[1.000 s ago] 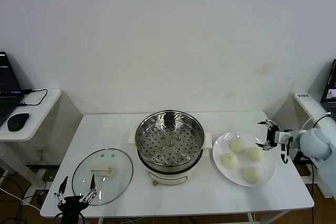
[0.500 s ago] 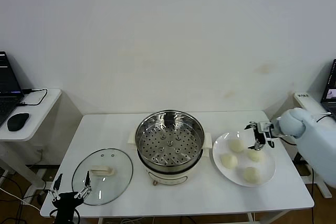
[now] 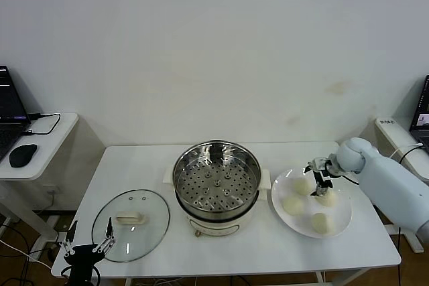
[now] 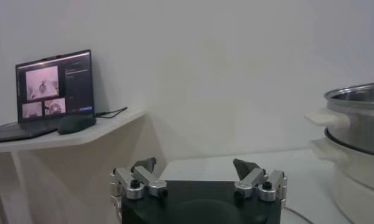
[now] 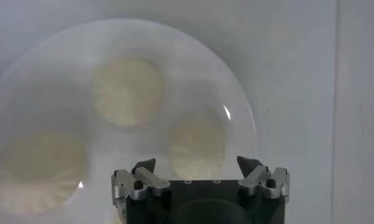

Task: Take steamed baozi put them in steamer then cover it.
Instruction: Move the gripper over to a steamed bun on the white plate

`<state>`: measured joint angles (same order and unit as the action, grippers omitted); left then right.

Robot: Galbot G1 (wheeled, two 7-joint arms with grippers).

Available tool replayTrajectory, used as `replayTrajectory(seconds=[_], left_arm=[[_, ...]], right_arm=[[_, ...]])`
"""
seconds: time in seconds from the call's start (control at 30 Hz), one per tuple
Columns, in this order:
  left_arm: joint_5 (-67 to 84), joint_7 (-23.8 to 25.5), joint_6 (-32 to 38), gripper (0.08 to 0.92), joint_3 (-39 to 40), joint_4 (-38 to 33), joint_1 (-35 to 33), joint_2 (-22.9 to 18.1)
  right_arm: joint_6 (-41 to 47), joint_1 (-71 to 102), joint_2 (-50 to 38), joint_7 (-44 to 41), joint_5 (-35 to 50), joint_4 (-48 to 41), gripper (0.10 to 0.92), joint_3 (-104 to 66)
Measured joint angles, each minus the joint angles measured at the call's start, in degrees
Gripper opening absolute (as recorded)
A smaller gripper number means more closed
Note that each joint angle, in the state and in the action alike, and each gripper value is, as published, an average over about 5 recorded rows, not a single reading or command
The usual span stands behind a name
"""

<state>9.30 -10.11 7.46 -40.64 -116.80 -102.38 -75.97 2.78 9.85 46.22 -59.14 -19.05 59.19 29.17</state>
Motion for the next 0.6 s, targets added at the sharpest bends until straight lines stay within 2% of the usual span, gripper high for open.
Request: replayTrajectory(seconds=[0.17, 0.33, 0.6], left_arm=[[0.0, 0.0, 0.1, 0.823, -0.1, 0.1, 0.0, 0.0], [0.0, 0.0, 0.3, 0.823, -0.1, 0.3, 0.0, -0.1], [0.1, 0.0, 0.7, 0.823, -0.1, 0.4, -0.1, -0.2]], right_arm=[[0.1, -0.2, 1.3, 0.4, -0.4, -1.8, 0.807, 0.4], [0.3, -0.7, 2.1, 0.6, -0.4, -3.1, 0.719, 0.8], [0.6, -1.0, 2.6, 0.7, 0.0, -3.7, 0.628, 1.4]])
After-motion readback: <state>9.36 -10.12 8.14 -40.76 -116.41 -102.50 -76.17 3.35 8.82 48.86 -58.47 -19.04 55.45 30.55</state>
